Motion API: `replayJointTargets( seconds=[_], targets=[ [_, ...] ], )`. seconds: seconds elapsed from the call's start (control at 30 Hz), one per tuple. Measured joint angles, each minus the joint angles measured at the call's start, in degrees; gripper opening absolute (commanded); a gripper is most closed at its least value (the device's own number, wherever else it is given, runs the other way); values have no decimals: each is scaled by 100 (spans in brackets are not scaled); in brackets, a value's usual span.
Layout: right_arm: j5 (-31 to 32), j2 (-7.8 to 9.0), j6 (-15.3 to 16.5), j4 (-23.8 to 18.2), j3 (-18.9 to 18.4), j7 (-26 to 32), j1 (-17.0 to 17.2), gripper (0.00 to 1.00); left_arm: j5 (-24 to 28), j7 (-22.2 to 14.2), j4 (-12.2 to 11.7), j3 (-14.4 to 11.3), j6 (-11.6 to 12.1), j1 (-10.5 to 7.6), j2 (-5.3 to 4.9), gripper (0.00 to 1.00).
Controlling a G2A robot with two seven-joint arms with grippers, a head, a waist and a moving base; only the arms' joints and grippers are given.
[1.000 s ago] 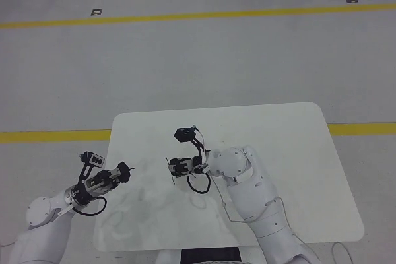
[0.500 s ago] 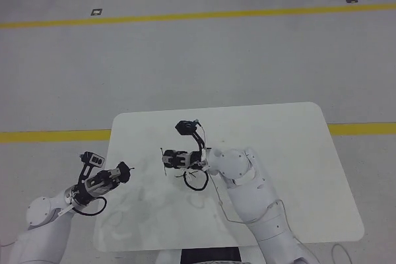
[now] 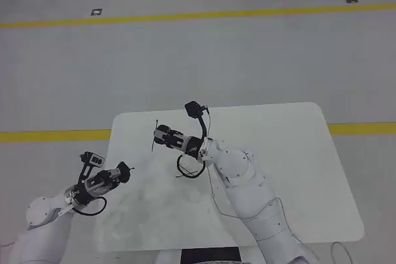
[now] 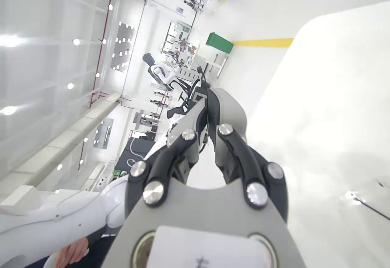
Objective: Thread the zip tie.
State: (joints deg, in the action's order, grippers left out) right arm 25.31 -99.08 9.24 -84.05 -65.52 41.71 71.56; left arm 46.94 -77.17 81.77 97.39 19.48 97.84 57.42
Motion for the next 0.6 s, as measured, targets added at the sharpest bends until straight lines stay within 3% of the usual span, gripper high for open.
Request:
replayJointTargets(
  seconds=[0.47, 0.6],
  targets=[
    [-21, -1, 8, 15, 13, -8, -18, 0, 0, 1, 0, -1, 0, 0, 0, 0],
    [-21, -1, 8, 15, 13, -8, -18, 0, 46, 186, -17, -31, -12, -30, 12, 0]
  ],
)
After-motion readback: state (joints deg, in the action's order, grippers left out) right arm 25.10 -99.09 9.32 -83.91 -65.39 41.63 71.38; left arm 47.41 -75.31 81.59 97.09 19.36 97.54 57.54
